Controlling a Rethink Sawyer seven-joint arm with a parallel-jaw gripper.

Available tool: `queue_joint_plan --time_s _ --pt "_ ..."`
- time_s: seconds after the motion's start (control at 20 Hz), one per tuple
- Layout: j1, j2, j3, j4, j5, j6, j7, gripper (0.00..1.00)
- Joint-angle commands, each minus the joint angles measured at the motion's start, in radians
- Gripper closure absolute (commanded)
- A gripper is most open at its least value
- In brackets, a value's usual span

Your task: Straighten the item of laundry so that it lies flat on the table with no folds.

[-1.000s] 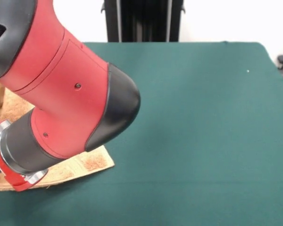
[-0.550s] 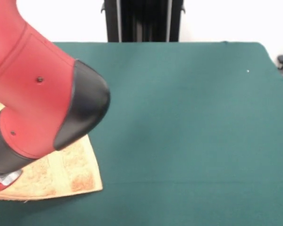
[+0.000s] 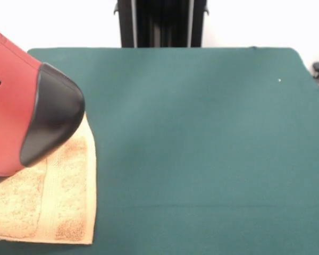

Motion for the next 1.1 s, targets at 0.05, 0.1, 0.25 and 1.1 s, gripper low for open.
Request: queue_joint_plan --time_s 0.05,0.1,0.25,1.1 --pt "0.032 0.077 -0.017 0.026 0.017 -0.074 -0.178 1.0" --pt "0.032 0.079 -0.026 0.022 0.01 -0.077 -0.168 1.0" --pt "0.031 0.08 -0.024 0.021 0.012 -0.084 -0.164 1.0" --pt "0.051 0.082 -0.068 0.034 -0.007 -0.063 -0.108 0.0"
